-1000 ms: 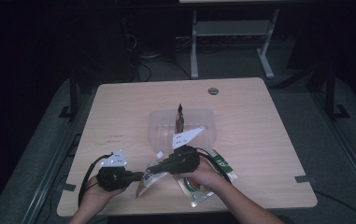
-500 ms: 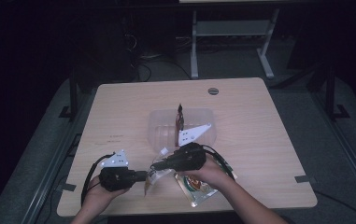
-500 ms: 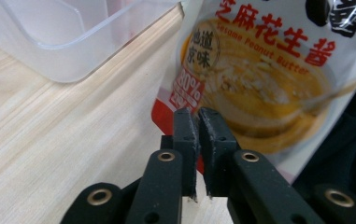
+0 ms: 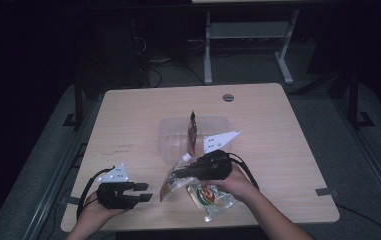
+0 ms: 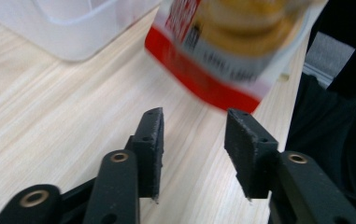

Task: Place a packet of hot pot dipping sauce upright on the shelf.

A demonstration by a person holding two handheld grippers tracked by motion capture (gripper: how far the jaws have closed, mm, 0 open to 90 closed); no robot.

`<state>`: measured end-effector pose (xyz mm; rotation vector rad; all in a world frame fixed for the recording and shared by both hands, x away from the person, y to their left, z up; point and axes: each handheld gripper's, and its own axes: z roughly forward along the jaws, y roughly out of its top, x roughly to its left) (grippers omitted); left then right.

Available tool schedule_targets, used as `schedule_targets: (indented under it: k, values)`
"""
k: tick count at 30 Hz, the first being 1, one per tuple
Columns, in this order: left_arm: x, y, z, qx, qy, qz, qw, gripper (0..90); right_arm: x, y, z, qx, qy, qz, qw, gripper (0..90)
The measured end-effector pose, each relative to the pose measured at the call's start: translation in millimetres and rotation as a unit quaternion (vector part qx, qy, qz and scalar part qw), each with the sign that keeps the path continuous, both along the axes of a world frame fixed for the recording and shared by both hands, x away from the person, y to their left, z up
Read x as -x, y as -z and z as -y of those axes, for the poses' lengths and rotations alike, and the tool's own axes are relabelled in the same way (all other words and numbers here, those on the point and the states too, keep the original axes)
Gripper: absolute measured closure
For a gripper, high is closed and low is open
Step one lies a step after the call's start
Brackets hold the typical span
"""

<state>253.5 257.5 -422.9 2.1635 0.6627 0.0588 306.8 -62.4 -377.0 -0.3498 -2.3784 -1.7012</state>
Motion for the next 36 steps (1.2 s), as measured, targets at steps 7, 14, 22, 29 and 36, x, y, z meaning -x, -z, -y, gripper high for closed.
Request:
schedule_targets:
  k: [7, 14, 22, 29, 36]
  values:
    - [-6.3, 2.4, -1.7, -0.027, 0.004, -0.012, 0.9996, 45.1, 1.7, -5.5, 16.7, 0.000, 0.015, 0.005, 0.9999, 89.7]
    - [-18.2, 6.2, -2.3, -0.053, 0.002, -0.011, 0.9985, 30.3, 7.7, -7.2, 29.0, 0.010, 0.030, 0.005, 0.9995, 89.7]
    - [-30.0, 7.7, -3.8, -0.066, 0.000, -0.015, 0.9977, 18.0, 12.4, -9.4, 44.5, 0.017, 0.042, 0.005, 0.9989, 89.7]
    - [-34.1, 7.2, -2.8, -0.077, 0.007, -0.011, 0.9970, 17.5, 13.7, -15.2, 58.2, 0.022, 0.055, 0.002, 0.9982, 89.7]
    - [-34.3, 7.4, -2.0, -0.086, 0.009, -0.010, 0.9962, 17.5, 8.4, -23.5, 72.5, 0.022, 0.074, 0.007, 0.9970, 89.7]
